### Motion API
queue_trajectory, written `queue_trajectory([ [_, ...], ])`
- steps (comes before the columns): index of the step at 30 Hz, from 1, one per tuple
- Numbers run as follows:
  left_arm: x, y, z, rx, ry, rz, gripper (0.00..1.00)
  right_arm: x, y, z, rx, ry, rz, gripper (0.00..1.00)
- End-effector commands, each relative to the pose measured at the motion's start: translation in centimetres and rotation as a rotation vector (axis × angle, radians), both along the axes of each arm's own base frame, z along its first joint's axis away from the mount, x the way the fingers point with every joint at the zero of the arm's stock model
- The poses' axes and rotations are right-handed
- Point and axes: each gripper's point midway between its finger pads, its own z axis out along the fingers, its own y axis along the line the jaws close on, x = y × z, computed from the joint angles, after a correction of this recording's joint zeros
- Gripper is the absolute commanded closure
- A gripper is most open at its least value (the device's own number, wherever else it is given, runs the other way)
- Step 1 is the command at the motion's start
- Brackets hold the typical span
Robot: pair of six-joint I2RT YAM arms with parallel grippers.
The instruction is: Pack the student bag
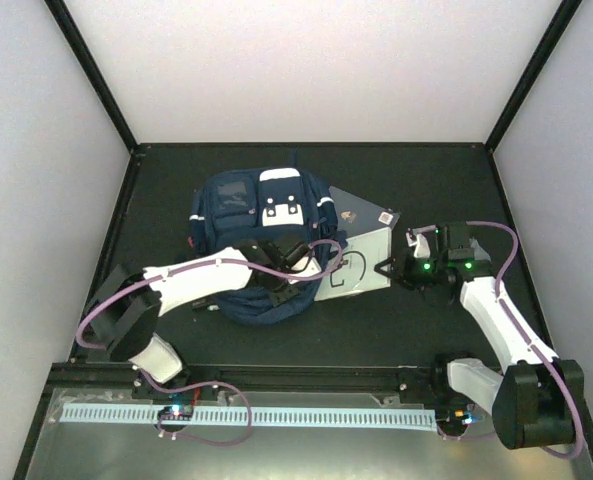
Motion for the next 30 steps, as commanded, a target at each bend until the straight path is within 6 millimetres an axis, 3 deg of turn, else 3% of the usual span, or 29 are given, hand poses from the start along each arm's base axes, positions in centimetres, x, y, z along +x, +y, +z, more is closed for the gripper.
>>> queue_trajectory([
  [1,2.1,0.2,0.3,0.057,-0.023,0.073,0.79,0.8,0.3,2.8,0.02,-0.134,0.025,0.94],
  [3,2.4,-0.2,0.6,0.062,-0.008,0.08,0.97,0.9,0.1,3.3,0.007,-0.151,0.019,0.94],
  [7,3.2,-0.7,3.1,0.041,-0.042,0.095,0.99,0.8,-0.3,4.7,-0.029,-0.186,0.012,0.95],
  [12,3.5,-2.1,10.2,-0.09,-0.124,0.083,0.99,0.4,-1.2,7.3,-0.087,-0.255,-0.011,0.95],
  [17,4.4,-3.4,17.3,-0.225,-0.2,0.107,0.98,-0.9,-1.3,12.8,-0.061,-0.403,-0.024,0.95],
  [20,5.9,-4.1,21.6,-0.277,-0.274,0.142,0.98,-2.1,-1.2,16.5,-0.017,-0.488,-0.043,0.96],
  [22,6.9,-4.4,23.7,-0.294,-0.322,0.158,0.98,-2.9,-0.9,17.7,0.032,-0.489,-0.047,0.96],
  [25,8.2,-5.2,26.7,-0.332,-0.38,0.169,0.98,-3.8,-0.3,17.8,0.116,-0.43,-0.05,0.98],
  [30,9.6,-6.9,29.4,-0.396,-0.382,0.223,0.98,-4.5,0.3,16.0,0.262,-0.337,-0.1,0.98],
])
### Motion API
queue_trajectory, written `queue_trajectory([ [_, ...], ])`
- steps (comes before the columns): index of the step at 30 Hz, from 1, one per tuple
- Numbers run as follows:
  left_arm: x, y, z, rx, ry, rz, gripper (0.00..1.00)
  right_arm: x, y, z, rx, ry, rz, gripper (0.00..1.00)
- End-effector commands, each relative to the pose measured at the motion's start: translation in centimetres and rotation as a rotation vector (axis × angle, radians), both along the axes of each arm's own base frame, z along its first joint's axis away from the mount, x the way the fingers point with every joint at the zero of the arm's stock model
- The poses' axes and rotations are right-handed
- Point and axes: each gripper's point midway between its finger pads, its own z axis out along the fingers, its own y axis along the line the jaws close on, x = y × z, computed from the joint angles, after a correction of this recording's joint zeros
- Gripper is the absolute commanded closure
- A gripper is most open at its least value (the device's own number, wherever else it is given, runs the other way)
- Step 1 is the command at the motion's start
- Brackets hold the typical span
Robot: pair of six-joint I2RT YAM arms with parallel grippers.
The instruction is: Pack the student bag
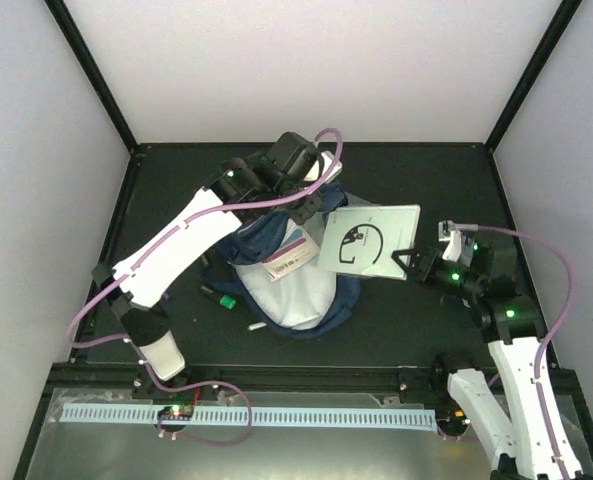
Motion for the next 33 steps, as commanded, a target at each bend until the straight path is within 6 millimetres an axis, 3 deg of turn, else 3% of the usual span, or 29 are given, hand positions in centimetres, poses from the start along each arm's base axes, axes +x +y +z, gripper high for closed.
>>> queue_trajectory([
  [1,1.5,-2.3,4.4,-0.133,-0.053,0.033,0.98,-0.9,1.8,2.3,0.23,-0.037,0.056,0.98],
  [7,2.2,-3.6,4.9,-0.182,-0.041,0.043,0.98,-2.0,2.6,1.0,0.274,0.038,0.106,0.98],
  [11,1.8,-4.3,6.1,-0.242,-0.04,0.018,0.98,-1.8,2.4,1.2,0.273,0.028,0.086,0.98],
  [18,1.1,-4.7,9.4,-0.36,-0.071,-0.02,0.98,1.9,2.3,-0.2,0.359,0.001,-0.037,0.98],
  [24,0.3,-5.0,11.2,-0.43,-0.068,-0.059,0.98,4.9,5.3,-0.2,0.371,-0.014,-0.028,0.98],
  [29,-0.3,-4.9,12.4,-0.472,-0.068,-0.071,0.98,7.8,5.0,-1.4,0.356,-0.036,-0.163,0.98],
  [33,-0.5,-5.0,12.7,-0.492,-0.058,-0.08,0.98,9.4,7.2,-2.1,0.368,-0.045,-0.201,0.98],
])
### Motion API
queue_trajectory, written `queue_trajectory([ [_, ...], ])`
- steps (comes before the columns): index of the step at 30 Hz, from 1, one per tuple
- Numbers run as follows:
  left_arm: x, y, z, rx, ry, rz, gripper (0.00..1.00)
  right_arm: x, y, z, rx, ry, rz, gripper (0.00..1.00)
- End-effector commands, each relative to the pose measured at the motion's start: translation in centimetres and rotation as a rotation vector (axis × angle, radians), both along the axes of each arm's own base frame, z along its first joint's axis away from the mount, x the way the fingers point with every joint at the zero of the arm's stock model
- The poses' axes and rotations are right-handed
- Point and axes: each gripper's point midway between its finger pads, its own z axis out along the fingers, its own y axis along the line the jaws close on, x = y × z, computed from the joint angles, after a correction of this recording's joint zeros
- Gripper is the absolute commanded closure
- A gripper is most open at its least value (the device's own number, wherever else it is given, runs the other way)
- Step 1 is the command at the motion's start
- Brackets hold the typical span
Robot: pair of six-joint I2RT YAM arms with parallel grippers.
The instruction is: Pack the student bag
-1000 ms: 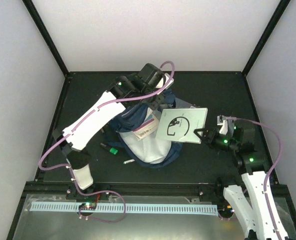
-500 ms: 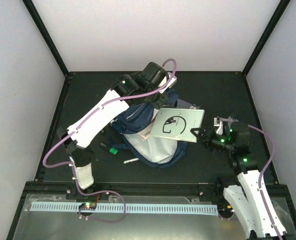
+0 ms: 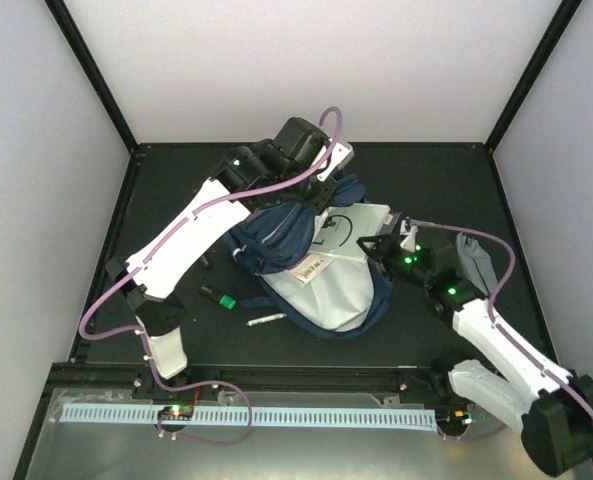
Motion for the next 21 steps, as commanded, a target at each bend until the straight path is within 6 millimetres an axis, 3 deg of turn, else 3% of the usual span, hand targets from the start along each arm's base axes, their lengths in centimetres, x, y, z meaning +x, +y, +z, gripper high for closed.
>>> queue_trajectory([
  [1,-1.0,-0.7,10.4,-0.291,-0.179,-0.041,0.99,3.6,2.3,5.3,0.091,-0.23,-0.093,0.98],
  [8,-1.6,-0.8,11.0,-0.334,-0.154,-0.065,0.98,5.4,7.3,4.1,0.043,-0.216,-0.105,0.98],
  [9,-1.7,-0.6,11.0,-0.336,-0.155,-0.065,0.98,5.5,7.9,4.2,0.025,-0.232,-0.109,0.95],
  [10,-1.7,-0.5,11.1,-0.338,-0.155,-0.064,0.98,5.5,8.7,4.4,0.013,-0.248,-0.093,0.82],
  [12,-1.6,-0.2,10.9,-0.336,-0.157,-0.06,0.99,5.6,10.6,4.5,-0.002,-0.239,-0.02,0.31],
  [13,-1.6,-0.1,10.8,-0.334,-0.155,-0.056,0.98,5.4,11.1,3.9,-0.031,-0.215,0.014,0.15],
  [14,-1.5,0.1,10.6,-0.331,-0.153,-0.053,0.99,5.1,11.1,4.0,-0.048,-0.222,0.033,0.07],
  [16,-1.4,0.5,10.3,-0.324,-0.151,-0.05,0.99,4.3,10.0,4.0,-0.082,-0.228,0.026,0.01],
  [21,-0.8,1.8,9.5,-0.304,-0.16,-0.028,0.99,2.0,5.7,4.9,-0.24,-0.286,-0.007,0.01],
])
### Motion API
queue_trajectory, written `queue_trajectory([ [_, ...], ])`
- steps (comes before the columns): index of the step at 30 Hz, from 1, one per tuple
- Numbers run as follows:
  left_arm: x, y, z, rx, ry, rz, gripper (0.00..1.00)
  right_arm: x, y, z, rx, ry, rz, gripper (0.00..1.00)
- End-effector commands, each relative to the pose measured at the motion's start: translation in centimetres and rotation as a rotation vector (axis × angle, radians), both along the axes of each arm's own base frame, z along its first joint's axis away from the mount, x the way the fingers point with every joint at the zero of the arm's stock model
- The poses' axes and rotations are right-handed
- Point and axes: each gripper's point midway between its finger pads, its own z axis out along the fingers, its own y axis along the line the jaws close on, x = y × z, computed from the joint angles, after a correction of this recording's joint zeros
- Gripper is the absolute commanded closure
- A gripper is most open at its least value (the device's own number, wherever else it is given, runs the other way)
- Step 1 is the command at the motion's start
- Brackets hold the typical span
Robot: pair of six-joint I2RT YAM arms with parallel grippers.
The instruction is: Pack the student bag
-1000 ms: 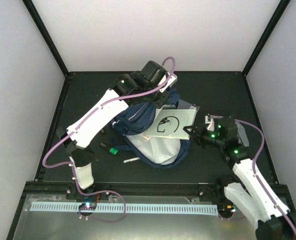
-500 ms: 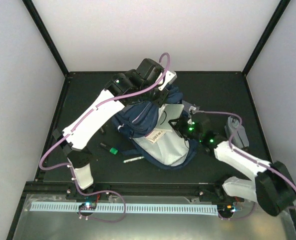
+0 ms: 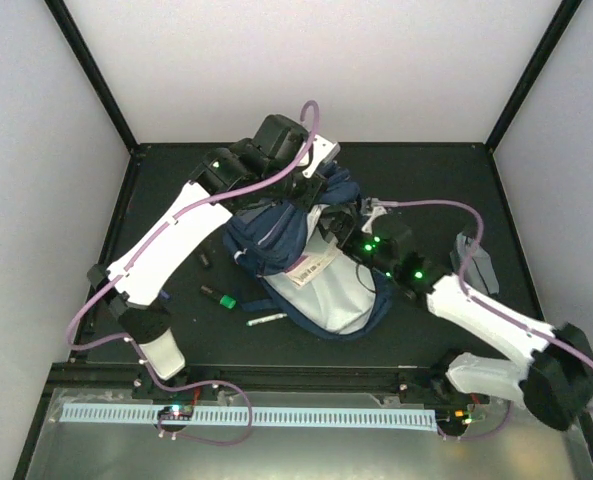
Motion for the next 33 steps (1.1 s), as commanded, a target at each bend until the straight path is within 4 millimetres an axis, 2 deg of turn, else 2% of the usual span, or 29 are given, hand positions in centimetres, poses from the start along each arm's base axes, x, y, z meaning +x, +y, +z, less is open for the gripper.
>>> queue_trajectory([
  [1,-0.1,0.7,7.8,-0.21,-0.184,-0.022,0.98,-1.7,-3.9,2.4,-0.14,-0.116,-0.043,0.01],
  [5,0.2,1.9,7.8,-0.208,-0.184,-0.013,0.99,-3.7,-6.9,2.0,-0.242,-0.121,-0.052,0.0],
  [8,-0.4,2.4,7.8,-0.2,-0.195,-0.042,0.99,-4.5,-9.1,2.0,-0.323,-0.134,-0.076,0.01],
  [14,-1.8,3.7,5.6,-0.081,-0.207,-0.116,0.99,-3.7,-11.4,1.8,-0.449,-0.13,-0.055,0.0],
  [20,-3.1,6.1,2.2,0.055,-0.215,-0.134,0.99,-0.6,-12.1,0.0,-0.503,-0.052,0.009,0.0],
  [26,-2.6,9.5,-0.8,0.209,-0.268,-0.057,0.98,3.4,-12.9,-2.2,-0.554,0.028,0.035,0.01],
  [29,-2.6,9.8,-2.3,0.232,-0.26,-0.058,0.98,5.5,-12.8,-3.1,-0.572,0.049,0.044,0.0],
  [33,-3.1,8.4,-4.6,0.191,-0.197,-0.104,0.98,8.7,-12.9,-4.1,-0.587,0.082,0.04,0.01],
])
